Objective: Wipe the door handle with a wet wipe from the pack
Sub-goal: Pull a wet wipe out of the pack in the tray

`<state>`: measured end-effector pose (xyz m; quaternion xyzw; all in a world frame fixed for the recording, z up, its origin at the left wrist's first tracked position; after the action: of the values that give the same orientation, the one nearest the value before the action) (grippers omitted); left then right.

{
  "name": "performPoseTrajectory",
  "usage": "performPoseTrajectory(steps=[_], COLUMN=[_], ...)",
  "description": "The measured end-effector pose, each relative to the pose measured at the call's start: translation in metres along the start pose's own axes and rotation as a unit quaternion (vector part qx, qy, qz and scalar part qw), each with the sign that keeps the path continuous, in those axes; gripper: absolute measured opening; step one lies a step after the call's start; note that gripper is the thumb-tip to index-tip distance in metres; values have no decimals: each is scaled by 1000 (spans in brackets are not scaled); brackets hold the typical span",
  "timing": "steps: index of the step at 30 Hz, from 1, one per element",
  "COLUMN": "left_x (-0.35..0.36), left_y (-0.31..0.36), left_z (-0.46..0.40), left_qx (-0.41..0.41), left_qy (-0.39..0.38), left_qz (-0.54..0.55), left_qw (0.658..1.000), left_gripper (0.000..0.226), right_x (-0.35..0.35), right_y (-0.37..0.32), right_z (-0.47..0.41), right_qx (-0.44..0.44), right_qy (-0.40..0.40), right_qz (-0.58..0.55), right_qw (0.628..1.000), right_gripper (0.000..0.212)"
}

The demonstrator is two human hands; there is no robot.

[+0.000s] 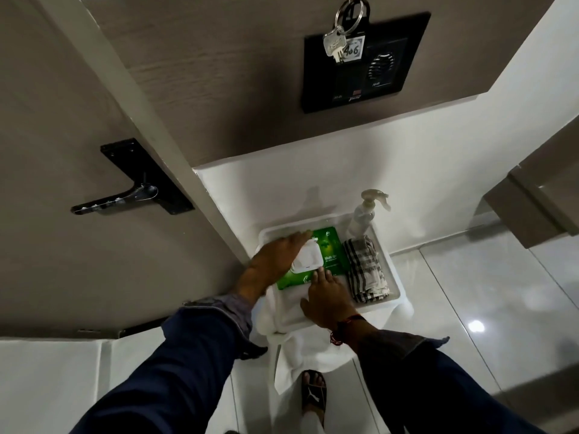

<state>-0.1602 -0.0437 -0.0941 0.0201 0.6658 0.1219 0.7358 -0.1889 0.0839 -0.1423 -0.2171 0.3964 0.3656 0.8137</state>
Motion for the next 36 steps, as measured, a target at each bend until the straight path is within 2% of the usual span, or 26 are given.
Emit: performPoseTrajectory(steps=[2, 6, 8, 12, 16, 19, 23, 27, 29, 33, 36], left_x=[-6, -8, 0, 14, 23, 21, 26, 22, 17, 2, -3], left_y=[-3, -12, -12, -3, 0, 0, 4, 5, 7, 19, 20], left_z=[-5, -8, -6, -1, -1, -1, -2, -2, -3, 5, 20], left_qx=[29, -7, -10, -60, -95, -124, -126, -148, -133, -16, 30], left_qy=[-8, 10, 12, 18, 7, 4, -8, 20, 29, 65, 52], left_qz=[11, 26, -4, 60, 33, 33, -4, 13, 22, 58, 70], left_qw=[999, 1000, 1000, 996, 995, 992, 992, 989, 990, 996, 996], left_gripper=[53, 32, 33, 43, 44, 41, 25, 23, 25, 20, 27], right_x=[-2, -5, -5, -5, -3, -2, -2, -2, -3, -10, -17], right_y=[0, 0, 1, 1, 3, 3, 2, 3, 4, 4, 8], right_z=[-1, -1, 0, 1, -1, -2, -2, -1, 0, 3, 6], right_qx=[0, -7, -7, -13, -16, -22, -26, -31, -30, -37, -40], right_qy=[-2, -4, -5, 2, 3, 7, 10, 7, 4, -1, -9], right_qz=[0, 9, 13, 12, 11, 17, 20, 29, 28, 19, -3], right_qw=[1000, 1000, 1000, 1000, 1000, 1000, 999, 999, 999, 999, 999], right_gripper=[83, 80, 79, 77, 77, 77, 76, 74, 75, 73, 65])
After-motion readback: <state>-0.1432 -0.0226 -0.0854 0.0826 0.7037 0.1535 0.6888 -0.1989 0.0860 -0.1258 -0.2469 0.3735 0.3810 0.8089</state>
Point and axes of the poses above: each hand's wrist, its own z-axis away from the middle knuckle, its own x-axis out of the palm, y = z × x, the point moved 7 cm from there along -z, towards the middle knuckle, and after that the axes turned 10 degrees about x, right-handed, at the moved point
